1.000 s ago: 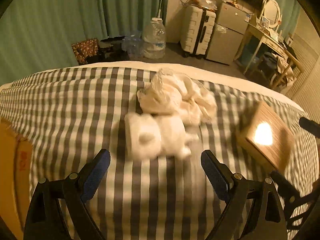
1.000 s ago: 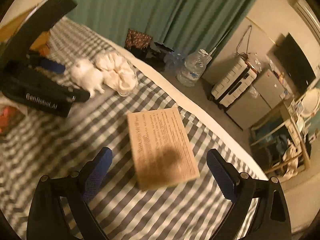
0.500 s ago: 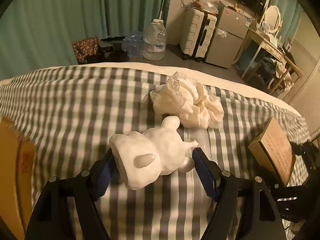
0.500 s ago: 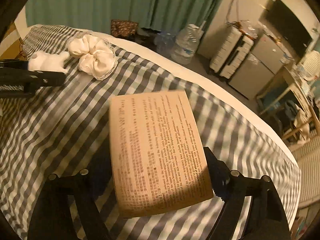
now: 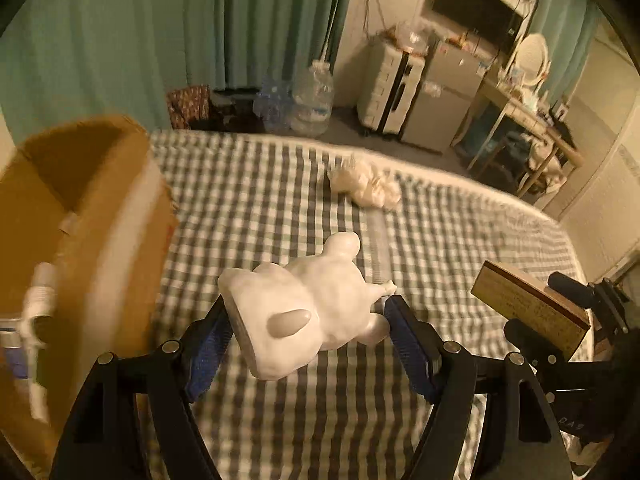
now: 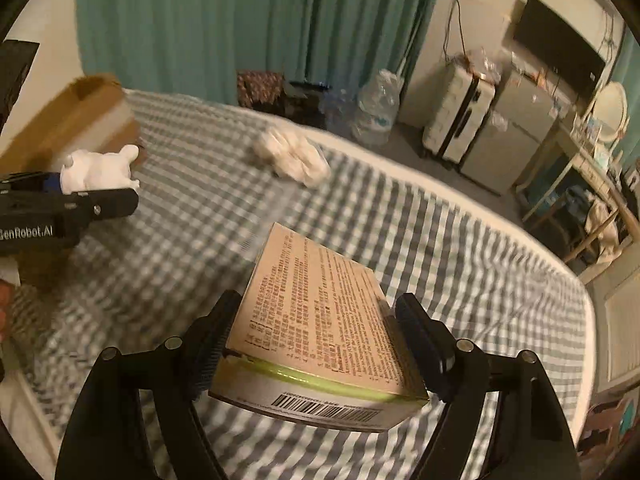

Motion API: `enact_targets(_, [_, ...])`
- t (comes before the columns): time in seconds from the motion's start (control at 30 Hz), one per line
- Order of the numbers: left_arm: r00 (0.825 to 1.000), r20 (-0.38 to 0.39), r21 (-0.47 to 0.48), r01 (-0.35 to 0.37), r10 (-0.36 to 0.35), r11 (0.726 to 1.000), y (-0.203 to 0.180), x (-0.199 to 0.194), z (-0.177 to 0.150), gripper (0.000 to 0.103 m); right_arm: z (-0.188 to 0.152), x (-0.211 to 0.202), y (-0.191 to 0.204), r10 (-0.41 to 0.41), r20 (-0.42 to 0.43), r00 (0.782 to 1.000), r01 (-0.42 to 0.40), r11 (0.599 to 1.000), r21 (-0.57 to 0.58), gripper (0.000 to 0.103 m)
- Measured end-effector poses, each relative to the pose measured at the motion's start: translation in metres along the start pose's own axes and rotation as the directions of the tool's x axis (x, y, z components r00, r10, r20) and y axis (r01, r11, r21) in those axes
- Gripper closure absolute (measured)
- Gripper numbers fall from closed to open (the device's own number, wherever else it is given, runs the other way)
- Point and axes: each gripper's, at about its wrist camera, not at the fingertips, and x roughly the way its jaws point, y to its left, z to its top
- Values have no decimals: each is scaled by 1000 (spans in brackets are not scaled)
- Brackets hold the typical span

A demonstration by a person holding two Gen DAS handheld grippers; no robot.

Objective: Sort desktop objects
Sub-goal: 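Carry the plush toy and product box over the cardboard box with both grippers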

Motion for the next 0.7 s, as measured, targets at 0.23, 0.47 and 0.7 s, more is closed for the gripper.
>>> enact_targets(0.23, [987, 160, 23, -37, 33, 999, 37, -114, 10, 26, 33, -105, 47, -10, 125, 992, 19, 997, -69, 24])
enact_targets(0.47, [978, 190, -30, -84, 89, 996, 119, -162, 7, 26, 68, -158, 133, 52, 200, 978, -22, 989, -148, 24])
enact_targets(0.7, [976, 142, -76, -154, 163, 985, 196, -139, -13, 26, 111, -137, 213, 210, 192, 959, -183, 971, -153, 24])
